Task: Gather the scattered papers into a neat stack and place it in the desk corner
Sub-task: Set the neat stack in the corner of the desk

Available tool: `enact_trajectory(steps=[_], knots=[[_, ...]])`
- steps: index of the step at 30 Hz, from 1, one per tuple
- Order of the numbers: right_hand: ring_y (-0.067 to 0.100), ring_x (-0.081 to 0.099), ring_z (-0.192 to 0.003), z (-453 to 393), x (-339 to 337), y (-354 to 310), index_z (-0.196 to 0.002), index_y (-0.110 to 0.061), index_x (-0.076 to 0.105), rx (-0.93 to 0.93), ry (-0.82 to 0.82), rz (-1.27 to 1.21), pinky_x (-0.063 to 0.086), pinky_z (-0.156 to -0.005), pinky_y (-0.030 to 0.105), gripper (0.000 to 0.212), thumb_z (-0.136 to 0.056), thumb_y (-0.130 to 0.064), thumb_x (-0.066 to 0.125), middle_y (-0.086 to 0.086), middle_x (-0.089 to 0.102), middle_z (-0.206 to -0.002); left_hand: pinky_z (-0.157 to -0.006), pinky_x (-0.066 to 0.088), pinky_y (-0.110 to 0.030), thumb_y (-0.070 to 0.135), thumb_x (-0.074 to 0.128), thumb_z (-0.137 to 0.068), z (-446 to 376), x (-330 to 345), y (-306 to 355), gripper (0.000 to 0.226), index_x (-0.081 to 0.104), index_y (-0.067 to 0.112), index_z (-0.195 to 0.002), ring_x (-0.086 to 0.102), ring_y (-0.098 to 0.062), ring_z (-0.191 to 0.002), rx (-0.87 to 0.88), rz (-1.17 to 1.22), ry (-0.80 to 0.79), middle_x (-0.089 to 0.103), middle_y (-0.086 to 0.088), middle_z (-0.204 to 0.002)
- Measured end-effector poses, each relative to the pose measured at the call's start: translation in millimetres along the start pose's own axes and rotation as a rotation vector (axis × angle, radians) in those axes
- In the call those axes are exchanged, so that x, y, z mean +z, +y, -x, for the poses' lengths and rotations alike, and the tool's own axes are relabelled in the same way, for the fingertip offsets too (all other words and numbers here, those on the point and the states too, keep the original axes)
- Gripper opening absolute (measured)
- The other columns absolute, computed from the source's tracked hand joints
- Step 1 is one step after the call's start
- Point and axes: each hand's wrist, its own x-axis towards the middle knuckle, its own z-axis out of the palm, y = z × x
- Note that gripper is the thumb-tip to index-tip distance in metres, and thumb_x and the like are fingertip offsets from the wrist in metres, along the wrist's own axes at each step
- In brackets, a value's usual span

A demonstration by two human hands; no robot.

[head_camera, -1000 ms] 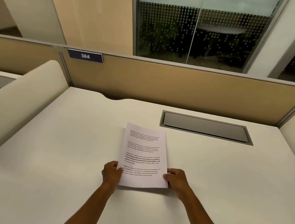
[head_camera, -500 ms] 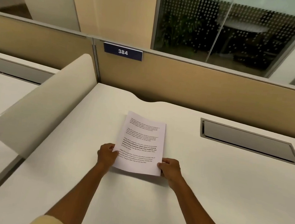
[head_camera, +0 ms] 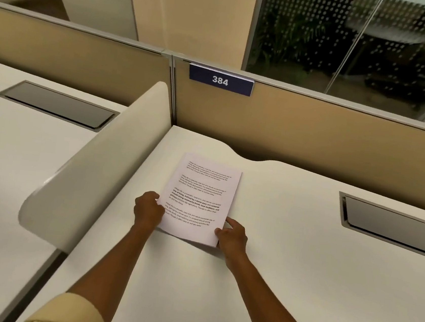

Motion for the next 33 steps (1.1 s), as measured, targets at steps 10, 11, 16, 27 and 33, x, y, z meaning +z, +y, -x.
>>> enact_trajectory(steps=[10, 11, 16, 27, 33], knots=[[0.017, 0.057, -0.082, -49, 63, -38, -0.122, -0.018, 0.066, -0.093, 0.004, 0.089, 0.046, -0.074, 0.022, 0.042, -0.084, -0.002, 0.054, 0.000, 0.065, -0.090, -0.076, 0.047, -0.044, -0.007, 0.047, -0.078, -58, -3, 2, 0.013, 0.058, -0.005, -0.085, 0.057, -0.044, -0.093, 0.177, -0.215, 0.086, 0.065, -0.024, -0.098], [0.016, 0.057, -0.078, -54, 68, -41, -0.119, -0.017, 0.067, -0.104, 0.007, 0.101, 0.046, -0.071, 0.021, 0.040, -0.084, -0.002, 0.054, -0.002, 0.063, -0.086, -0.076, 0.047, -0.045, -0.008, 0.045, -0.078, -63, -2, 1, 0.014, 0.058, -0.005, -0.086, 0.056, -0.043, -0.093, 0.186, -0.225, 0.090, 0.065, -0.023, -0.099], [0.019, 0.057, -0.071, -72, 85, -49, -0.098, -0.012, 0.068, -0.164, 0.010, 0.213, 0.046, -0.065, 0.025, 0.024, -0.084, -0.005, 0.051, -0.003, 0.063, -0.077, -0.069, 0.047, -0.044, -0.011, 0.046, -0.076, -88, -2, 5, 0.014, 0.058, -0.007, -0.082, 0.059, -0.043, -0.086, 0.250, -0.261, 0.137, 0.063, -0.024, -0.092], [0.030, 0.064, -0.094, -102, 100, -70, -0.106, -0.006, 0.065, -0.230, -0.020, 0.395, 0.055, -0.084, 0.037, 0.025, -0.086, -0.019, 0.058, 0.014, 0.067, -0.104, -0.068, 0.045, -0.040, -0.008, 0.047, -0.076, -128, -2, 10, 0.012, 0.059, -0.008, -0.078, 0.058, -0.043, -0.086, 0.220, -0.321, 0.114, 0.067, -0.025, -0.090], [0.033, 0.062, -0.099, -108, 103, -75, -0.109, -0.003, 0.062, -0.232, -0.035, 0.467, 0.055, -0.087, 0.039, 0.031, -0.086, -0.022, 0.059, 0.017, 0.058, -0.113, -0.085, 0.047, -0.043, 0.002, 0.053, -0.081, -137, -1, 12, 0.019, 0.063, -0.007, -0.094, 0.056, -0.044, -0.100, 0.198, -0.374, 0.088, 0.066, -0.024, -0.105]])
